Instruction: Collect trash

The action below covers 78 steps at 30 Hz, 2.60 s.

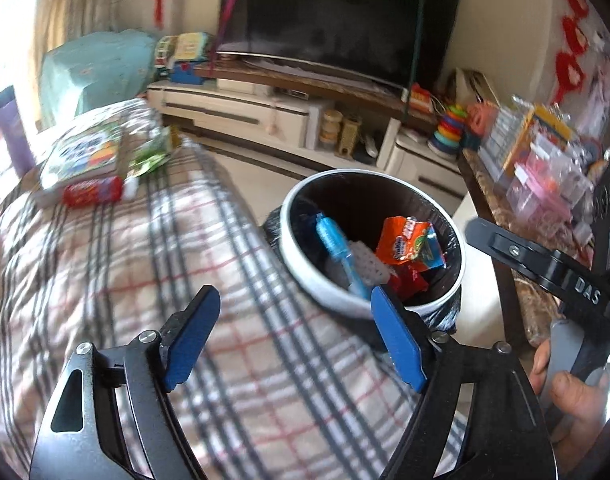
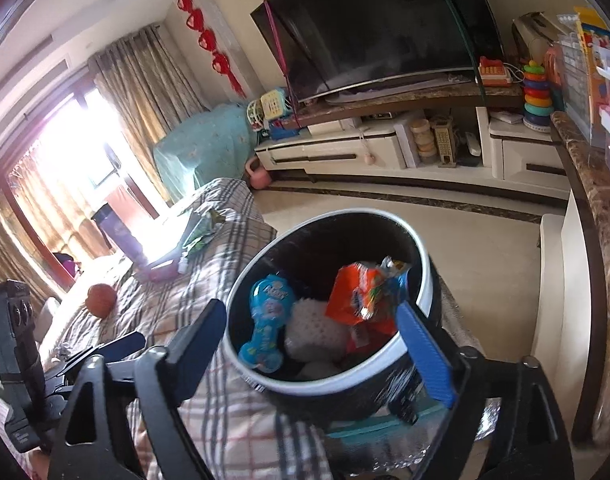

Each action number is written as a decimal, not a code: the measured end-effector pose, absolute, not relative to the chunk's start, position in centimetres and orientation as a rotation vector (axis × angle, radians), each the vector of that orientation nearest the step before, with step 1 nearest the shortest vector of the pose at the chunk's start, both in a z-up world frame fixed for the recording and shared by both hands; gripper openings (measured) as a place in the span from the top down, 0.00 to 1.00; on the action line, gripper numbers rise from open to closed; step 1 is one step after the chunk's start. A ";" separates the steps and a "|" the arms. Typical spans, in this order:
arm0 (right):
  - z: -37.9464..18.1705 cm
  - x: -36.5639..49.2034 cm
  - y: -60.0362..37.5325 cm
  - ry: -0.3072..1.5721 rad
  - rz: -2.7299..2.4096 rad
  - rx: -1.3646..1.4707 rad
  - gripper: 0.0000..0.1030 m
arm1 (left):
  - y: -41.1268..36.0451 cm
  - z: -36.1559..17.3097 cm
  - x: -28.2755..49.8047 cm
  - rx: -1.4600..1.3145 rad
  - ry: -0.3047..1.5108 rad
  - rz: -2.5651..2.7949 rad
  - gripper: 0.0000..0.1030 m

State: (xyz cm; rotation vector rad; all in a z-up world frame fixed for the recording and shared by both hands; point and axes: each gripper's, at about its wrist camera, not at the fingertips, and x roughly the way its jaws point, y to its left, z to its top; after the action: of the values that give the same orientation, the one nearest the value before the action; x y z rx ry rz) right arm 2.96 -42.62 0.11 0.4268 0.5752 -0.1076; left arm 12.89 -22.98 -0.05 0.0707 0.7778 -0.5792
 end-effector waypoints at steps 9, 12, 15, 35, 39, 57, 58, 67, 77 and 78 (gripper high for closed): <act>-0.4 -0.7 -38.7 0.508 -0.109 0.423 0.05 | -17.3 -0.9 10.1 -0.021 0.727 -0.505 0.17; -0.5 -1.7 -37.5 0.494 -0.114 0.408 0.03 | -16.1 -1.1 9.1 -0.036 0.714 -0.496 0.17; -0.3 -2.3 -36.8 0.490 -0.122 0.387 0.03 | -15.3 -1.0 7.9 -0.031 0.688 -0.483 0.17; 1.7 -7.4 -32.9 0.263 -0.278 0.147 0.00 | -12.7 2.4 1.0 0.036 0.347 -0.355 0.00; 1.2 -7.5 -33.0 0.257 -0.299 0.130 0.00 | -12.8 1.9 0.9 0.048 0.341 -0.336 0.00; 1.3 -7.8 -32.0 0.252 -0.301 0.077 0.00 | -12.8 1.4 0.8 0.061 0.328 -0.317 0.00; 1.3 -7.8 -32.0 0.252 -0.300 0.077 0.00 | -12.8 1.4 0.8 0.061 0.328 -0.317 0.00; 1.3 -7.8 -31.9 0.252 -0.293 0.075 0.00 | -12.8 1.5 0.7 0.064 0.325 -0.318 0.00; 1.4 -7.8 -31.6 0.250 -0.289 0.073 0.00 | -12.9 1.5 0.7 0.065 0.323 -0.322 0.00; 1.4 -7.8 -31.6 0.250 -0.289 0.072 0.00 | -12.9 1.5 0.7 0.066 0.322 -0.323 0.00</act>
State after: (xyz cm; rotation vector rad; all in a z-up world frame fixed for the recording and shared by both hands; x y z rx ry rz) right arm -7.84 -31.57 1.43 0.0722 0.2500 -0.2887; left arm 0.68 -12.86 1.47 0.0659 0.3222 -0.3228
